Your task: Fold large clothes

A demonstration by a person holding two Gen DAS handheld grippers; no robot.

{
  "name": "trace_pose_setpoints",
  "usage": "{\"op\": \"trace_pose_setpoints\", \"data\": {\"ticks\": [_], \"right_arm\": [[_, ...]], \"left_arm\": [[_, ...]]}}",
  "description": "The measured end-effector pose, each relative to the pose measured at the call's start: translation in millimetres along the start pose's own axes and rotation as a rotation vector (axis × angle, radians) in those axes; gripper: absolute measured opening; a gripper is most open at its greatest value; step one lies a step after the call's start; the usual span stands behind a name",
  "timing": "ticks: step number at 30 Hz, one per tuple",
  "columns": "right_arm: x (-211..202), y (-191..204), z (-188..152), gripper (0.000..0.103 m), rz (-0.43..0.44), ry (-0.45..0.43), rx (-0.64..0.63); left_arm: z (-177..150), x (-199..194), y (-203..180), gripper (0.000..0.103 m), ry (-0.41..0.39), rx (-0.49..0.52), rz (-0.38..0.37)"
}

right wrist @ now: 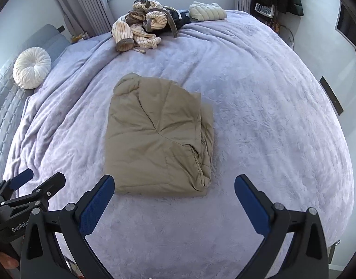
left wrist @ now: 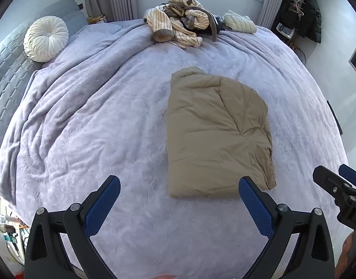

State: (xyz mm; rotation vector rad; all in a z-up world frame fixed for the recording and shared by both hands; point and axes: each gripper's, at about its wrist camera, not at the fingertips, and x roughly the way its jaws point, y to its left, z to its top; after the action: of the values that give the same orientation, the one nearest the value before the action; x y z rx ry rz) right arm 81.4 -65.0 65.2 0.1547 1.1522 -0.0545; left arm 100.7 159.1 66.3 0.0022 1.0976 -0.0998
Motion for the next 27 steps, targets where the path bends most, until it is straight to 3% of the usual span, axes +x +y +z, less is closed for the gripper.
{"op": "trace_pose_setpoints", "data": {"ticks": [27], "right_arm": [[-12.7,12.7,-2.8,0.103,-0.019,-0.020,-0.011]], "left_arm": [[-5.2,-19.2,2.5,0.102,-0.021,-0.009,0.001]]}}
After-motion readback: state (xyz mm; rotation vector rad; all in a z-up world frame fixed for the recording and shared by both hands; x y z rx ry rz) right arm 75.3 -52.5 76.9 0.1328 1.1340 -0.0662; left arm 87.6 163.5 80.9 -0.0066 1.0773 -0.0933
